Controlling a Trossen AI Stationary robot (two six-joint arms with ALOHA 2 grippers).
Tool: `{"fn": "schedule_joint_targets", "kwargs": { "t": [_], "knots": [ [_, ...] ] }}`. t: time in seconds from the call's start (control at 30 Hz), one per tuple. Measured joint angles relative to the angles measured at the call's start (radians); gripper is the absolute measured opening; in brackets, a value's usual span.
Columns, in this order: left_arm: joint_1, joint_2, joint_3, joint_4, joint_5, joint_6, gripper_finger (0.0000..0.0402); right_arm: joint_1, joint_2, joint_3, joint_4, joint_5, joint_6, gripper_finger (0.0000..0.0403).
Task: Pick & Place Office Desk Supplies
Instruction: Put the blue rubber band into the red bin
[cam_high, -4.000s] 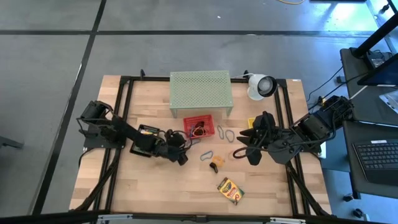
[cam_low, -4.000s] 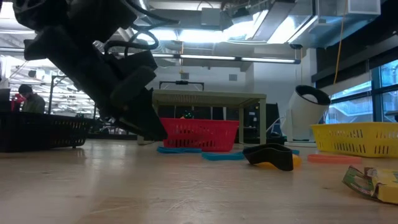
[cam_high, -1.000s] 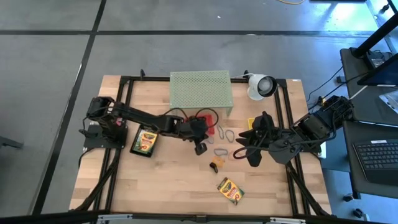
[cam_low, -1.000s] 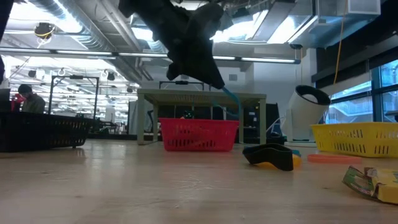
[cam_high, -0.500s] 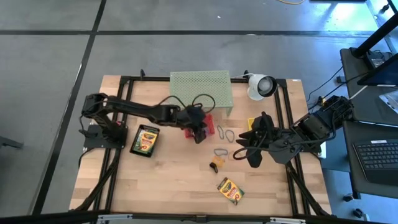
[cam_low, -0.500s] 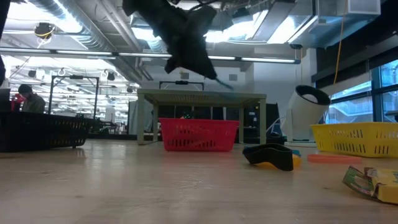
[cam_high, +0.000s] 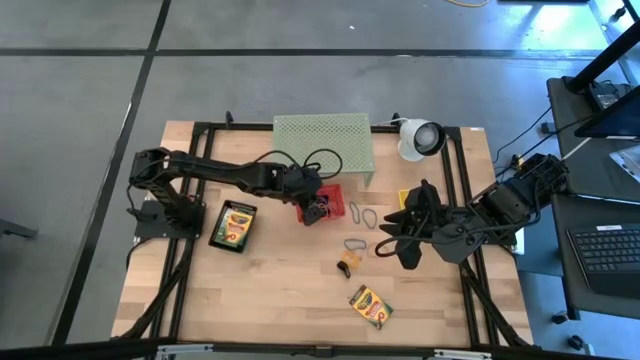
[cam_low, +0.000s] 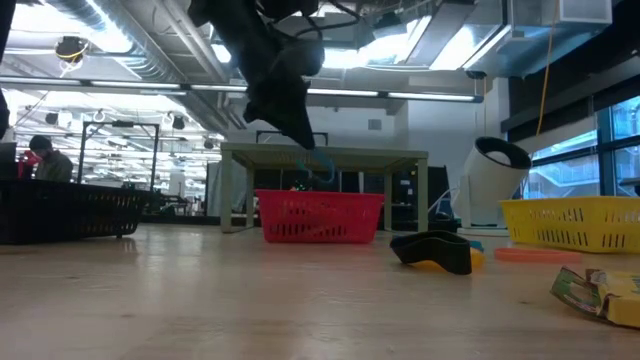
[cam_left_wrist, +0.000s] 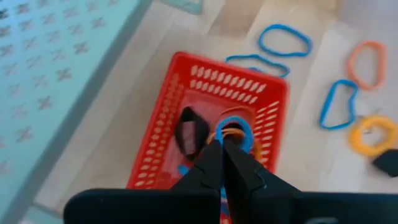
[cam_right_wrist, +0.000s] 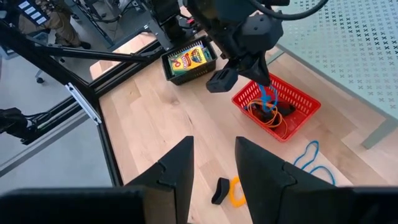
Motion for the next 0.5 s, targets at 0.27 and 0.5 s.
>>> {"fn": "schedule_joint_targets", "kwargs": {
  "t": [0.27, 0.5],
  "knots": [
    [0.022, 0.001, 0.0, -0.06, 0.011, -0.007, 0.0003, 0.0, 0.0, 0.0, 0.0, 0.0, 0.003, 0.0119],
    [0.024, 0.001, -0.001, -0.075, 0.039, -0.008, 0.001, 0.0, 0.0, 0.0, 0.0, 0.0, 0.003, 0.0119]
  ]
}}
